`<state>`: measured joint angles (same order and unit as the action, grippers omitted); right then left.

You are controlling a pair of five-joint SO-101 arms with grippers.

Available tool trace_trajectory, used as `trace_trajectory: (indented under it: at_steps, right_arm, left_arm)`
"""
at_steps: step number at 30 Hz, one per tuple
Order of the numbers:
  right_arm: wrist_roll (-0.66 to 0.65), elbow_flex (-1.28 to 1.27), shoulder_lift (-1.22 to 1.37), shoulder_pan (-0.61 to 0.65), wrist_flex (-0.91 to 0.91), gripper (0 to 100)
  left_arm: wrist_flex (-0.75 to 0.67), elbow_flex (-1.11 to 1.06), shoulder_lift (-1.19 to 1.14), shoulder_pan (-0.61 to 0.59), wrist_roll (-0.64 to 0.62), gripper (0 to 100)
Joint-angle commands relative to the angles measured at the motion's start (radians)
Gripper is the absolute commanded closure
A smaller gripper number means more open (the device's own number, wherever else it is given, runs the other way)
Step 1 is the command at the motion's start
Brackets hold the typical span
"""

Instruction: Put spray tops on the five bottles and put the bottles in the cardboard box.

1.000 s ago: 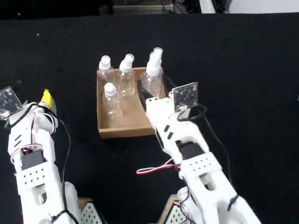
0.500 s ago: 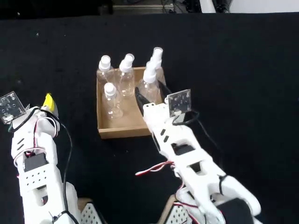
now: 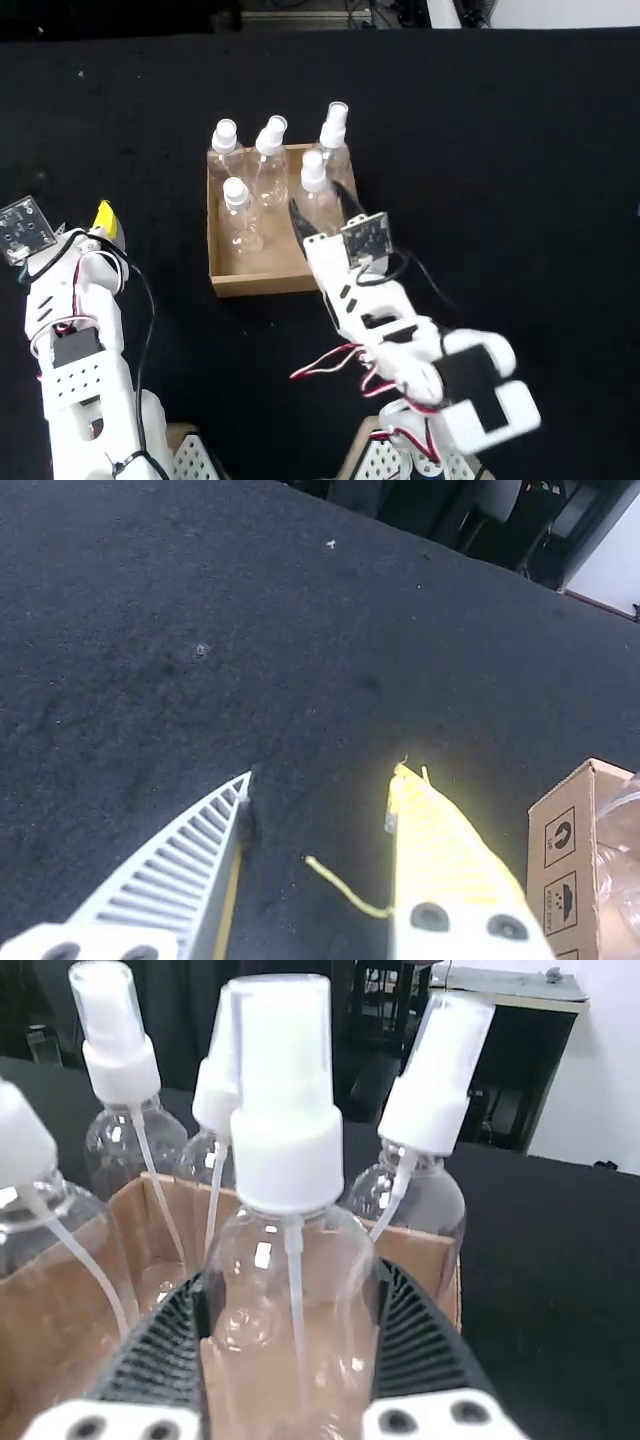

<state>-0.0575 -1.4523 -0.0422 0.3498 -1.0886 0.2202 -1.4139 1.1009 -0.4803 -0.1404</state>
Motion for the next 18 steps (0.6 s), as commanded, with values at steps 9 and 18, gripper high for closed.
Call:
trace_trajectory:
  at_steps: [9,18]
  right_arm:
    - [-0.011,0.007,0.053,0.069,-0.078,98.6]
    - [-0.009,0.005,0.054,0.071,-0.074,98.5]
  left_arm:
    - [-0.025,0.005,0.023,-0.004,-0.009,81]
    - [-0.025,0.005,0.023,-0.004,-0.009,81]
